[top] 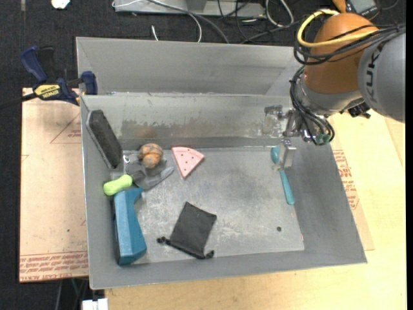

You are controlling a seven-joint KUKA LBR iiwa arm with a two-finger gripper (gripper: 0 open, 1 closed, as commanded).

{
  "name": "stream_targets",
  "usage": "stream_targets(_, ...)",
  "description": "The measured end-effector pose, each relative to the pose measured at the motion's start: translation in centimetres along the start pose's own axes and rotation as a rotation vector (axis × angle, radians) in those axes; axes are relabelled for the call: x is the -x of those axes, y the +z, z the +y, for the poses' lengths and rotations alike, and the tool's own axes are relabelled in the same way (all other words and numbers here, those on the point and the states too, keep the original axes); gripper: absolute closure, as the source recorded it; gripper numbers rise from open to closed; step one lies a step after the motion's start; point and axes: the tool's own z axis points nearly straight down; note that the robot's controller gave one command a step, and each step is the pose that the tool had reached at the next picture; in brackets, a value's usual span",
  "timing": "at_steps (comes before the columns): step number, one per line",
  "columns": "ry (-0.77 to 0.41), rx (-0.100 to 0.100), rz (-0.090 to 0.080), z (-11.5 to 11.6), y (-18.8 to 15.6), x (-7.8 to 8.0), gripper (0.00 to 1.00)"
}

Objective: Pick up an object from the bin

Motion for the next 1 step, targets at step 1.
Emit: stream_targets(1, -0.001, -0.001, -0.008, 0.02, -0.47, 0.18, 0.0)
